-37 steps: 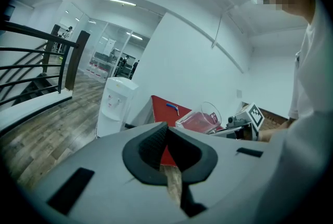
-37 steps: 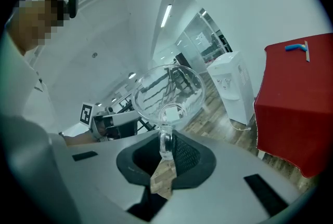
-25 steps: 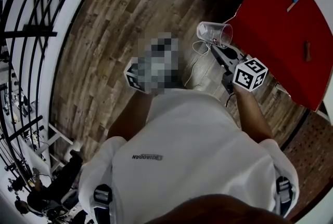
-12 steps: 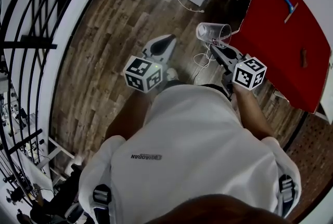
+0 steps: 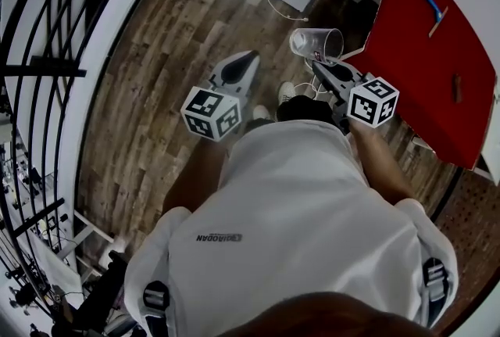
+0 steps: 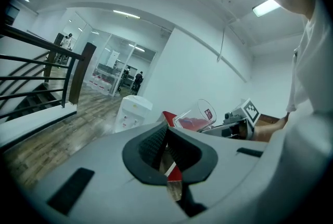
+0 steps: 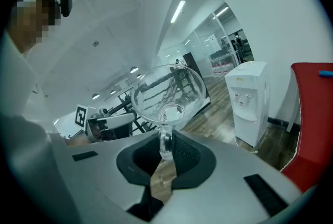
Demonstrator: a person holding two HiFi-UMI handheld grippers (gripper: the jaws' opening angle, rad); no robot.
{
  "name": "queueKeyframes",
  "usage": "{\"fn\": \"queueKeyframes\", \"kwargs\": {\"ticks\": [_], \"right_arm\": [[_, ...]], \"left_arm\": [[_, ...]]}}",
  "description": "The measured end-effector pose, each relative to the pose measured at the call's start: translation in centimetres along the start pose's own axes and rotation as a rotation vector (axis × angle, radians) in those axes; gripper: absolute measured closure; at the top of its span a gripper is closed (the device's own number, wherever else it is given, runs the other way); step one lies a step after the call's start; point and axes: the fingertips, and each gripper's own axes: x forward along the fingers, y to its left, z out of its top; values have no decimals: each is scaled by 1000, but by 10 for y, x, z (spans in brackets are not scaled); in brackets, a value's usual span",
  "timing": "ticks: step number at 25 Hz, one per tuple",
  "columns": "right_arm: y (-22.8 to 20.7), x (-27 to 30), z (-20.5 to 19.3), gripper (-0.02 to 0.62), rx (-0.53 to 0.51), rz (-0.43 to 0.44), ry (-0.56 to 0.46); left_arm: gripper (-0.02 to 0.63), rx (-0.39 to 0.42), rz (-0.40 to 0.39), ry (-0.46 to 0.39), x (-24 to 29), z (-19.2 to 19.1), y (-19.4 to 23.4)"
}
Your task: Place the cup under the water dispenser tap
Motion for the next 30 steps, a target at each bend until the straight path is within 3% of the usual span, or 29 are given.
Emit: {"fn": "queueKeyframes", "kwargs": {"ticks": [13,30], "right_arm": [[-13,41,18,551,6,33,-1],[-110,84,77,551,70,-5,-41]], "left_arm": [[611,27,11,14,3,13,20],[611,72,-27,85,108,55,76]]}}
